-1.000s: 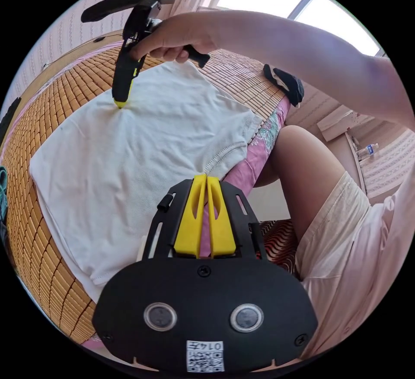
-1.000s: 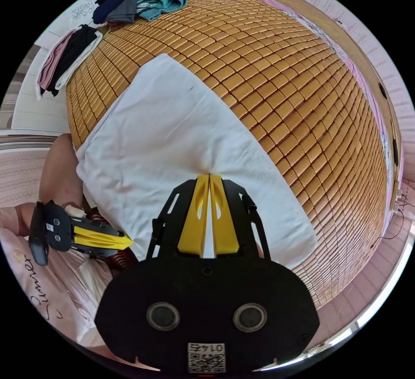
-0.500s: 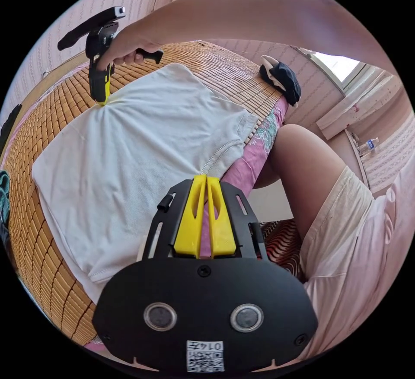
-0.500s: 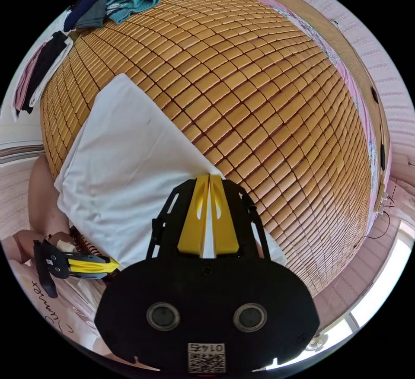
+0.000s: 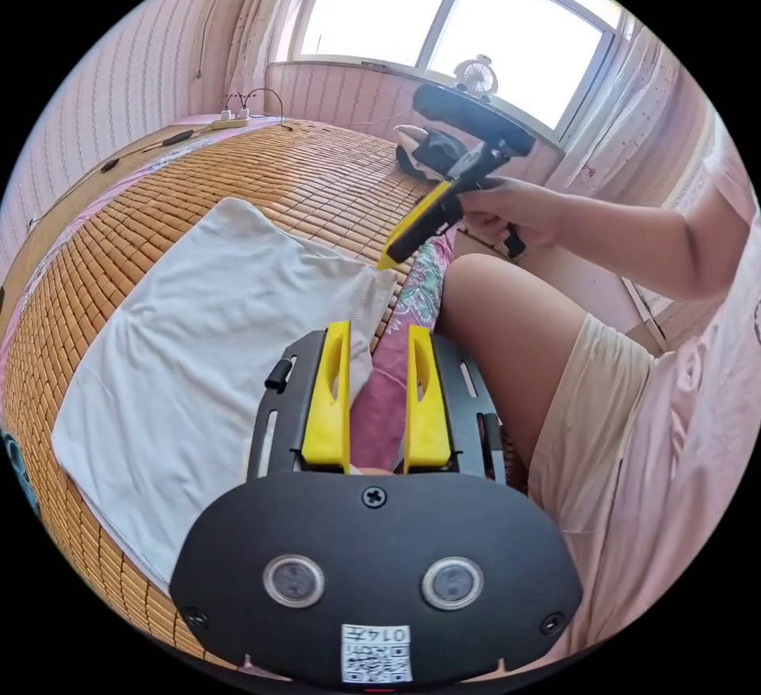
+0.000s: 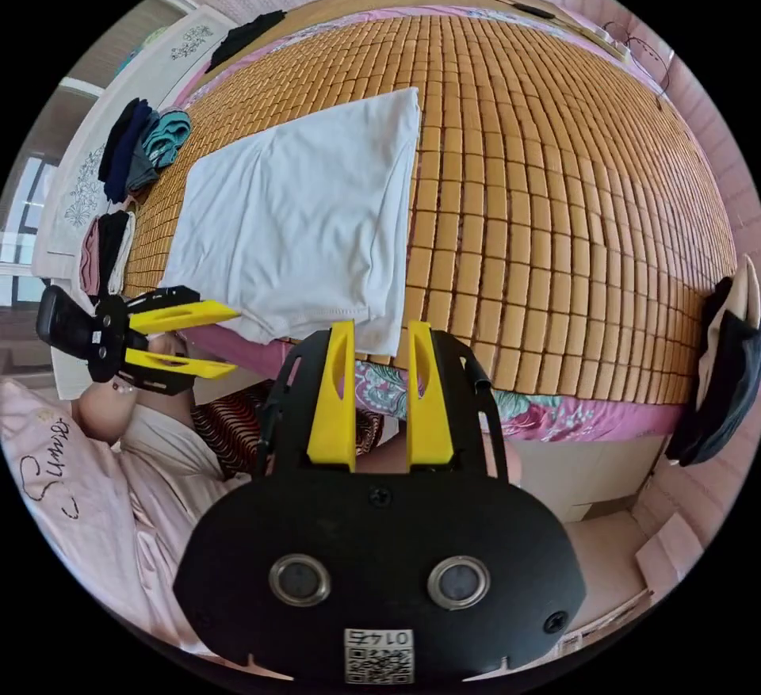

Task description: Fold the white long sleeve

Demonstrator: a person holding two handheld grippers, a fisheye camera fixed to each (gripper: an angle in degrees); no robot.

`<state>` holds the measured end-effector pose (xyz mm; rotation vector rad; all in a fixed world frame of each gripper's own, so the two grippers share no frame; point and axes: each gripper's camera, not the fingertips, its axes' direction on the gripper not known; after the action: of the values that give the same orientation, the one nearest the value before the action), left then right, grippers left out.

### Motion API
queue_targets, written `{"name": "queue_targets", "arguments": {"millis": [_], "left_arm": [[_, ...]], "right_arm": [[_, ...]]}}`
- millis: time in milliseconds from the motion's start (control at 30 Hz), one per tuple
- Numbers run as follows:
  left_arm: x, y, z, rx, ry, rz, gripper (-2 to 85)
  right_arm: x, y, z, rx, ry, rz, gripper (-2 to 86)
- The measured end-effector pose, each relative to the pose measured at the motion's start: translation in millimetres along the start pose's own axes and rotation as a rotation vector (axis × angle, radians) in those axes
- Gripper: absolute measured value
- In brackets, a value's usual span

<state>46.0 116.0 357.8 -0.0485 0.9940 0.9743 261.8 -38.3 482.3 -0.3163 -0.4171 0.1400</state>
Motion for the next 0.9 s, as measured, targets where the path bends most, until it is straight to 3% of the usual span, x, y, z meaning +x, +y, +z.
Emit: {"name": "queue_targets", "arguments": {"millis": [200,300,367,467,700,900], "left_arm": [[11.1,-41.4,54.8,-0.139,-0.042,0.059,15.8],[15.3,-49.6,62.8,-0.159,-0.061,0.043,11.2],[18.6,-47.2,51.7,-0.117,-0.129,0.043,5.4],[19.7,-38.1,35.6,-0.105,-0.069,0.018,1.9],[46.4,-8.7,1.8,-0.085,-0.023,0.065,0.8],[57.9,6.7,-16.6,-0.048,0.031,0.087,0.6]], "right_arm": [[43.4,27.5,-16.3,0.103,-0.235,0.019,2.6],[58.7,43.5,-41.5,0.189,-0.457,-0.018,1.8],[63.1,59.1,-60.9,0.249,-0.470,-0.061,2.0],[99.9,88.4,-75.5,0.402,-0.452,0.081,3.3],[147.9,98.5,-27.3,0.380,-0.714,0.344,13.3],[166.1,95.3,-12.2,0.464,-0.801,0.479,6.2]]}}
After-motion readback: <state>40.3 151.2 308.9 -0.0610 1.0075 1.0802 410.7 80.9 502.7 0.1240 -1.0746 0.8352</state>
